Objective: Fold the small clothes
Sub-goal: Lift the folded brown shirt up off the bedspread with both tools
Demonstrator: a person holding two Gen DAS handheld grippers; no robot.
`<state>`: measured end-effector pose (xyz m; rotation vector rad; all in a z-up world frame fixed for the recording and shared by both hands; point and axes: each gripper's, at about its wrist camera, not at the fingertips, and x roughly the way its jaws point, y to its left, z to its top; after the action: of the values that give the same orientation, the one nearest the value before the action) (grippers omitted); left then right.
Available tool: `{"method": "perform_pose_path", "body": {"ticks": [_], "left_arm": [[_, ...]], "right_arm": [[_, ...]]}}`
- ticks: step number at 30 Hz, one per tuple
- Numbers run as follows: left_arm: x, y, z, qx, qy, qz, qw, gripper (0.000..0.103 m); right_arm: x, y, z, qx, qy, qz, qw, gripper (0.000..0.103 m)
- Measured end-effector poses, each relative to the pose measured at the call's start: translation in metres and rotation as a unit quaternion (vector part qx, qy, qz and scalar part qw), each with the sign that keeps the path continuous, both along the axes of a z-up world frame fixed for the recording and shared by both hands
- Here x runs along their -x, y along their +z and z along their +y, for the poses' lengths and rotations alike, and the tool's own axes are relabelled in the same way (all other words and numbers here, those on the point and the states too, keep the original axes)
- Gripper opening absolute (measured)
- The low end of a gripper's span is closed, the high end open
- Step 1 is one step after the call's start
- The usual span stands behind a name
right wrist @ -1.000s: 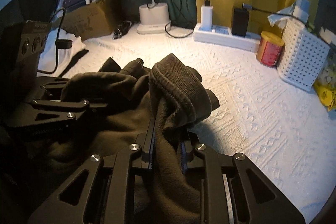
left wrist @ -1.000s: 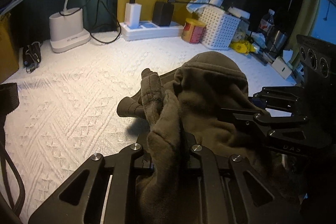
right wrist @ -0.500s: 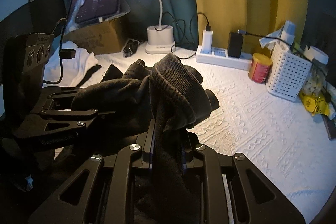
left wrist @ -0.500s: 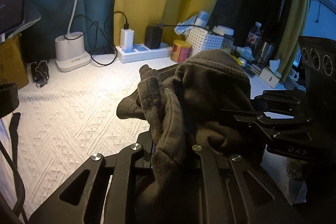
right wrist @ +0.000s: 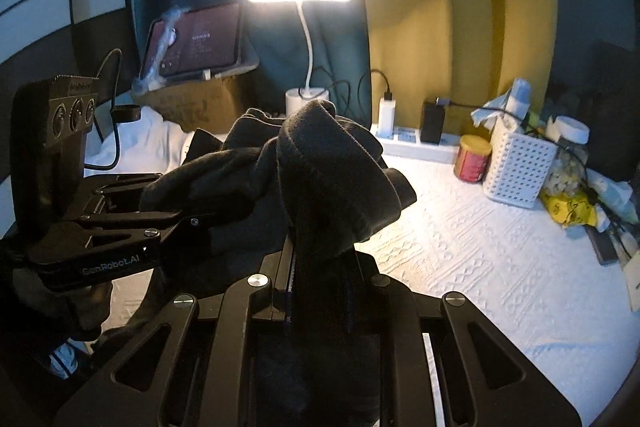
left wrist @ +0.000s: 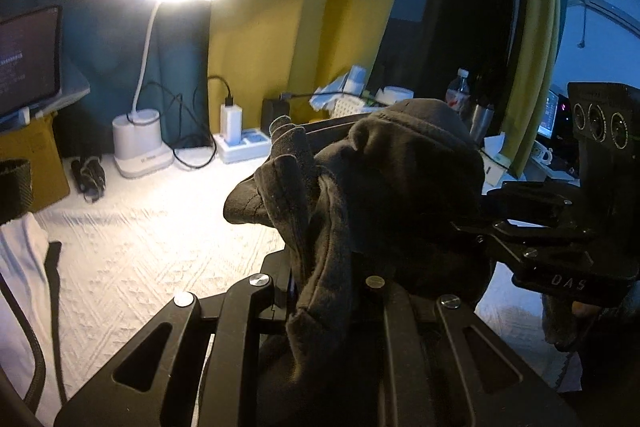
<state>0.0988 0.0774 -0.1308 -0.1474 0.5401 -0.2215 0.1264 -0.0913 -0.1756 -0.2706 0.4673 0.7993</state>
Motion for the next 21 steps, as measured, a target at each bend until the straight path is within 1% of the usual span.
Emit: {"method": "perform_pose_path", "body": {"ticks": [11,21], "left_arm": [[0.031,0.031,-0.004,-0.008,-0.005,-0.055,0.9984,0.012],[0.064,0.062,-0.005,-0.021,-0.002,-0.106,0.9942,0.012]], "right_arm": [[0.035,0.033,-0.016,-0.025,-0.003,-0.047,0.999,0.019],[0.072,0.062,-0.027,-0.048,0.008,-0.091,0.995,0.019]]}}
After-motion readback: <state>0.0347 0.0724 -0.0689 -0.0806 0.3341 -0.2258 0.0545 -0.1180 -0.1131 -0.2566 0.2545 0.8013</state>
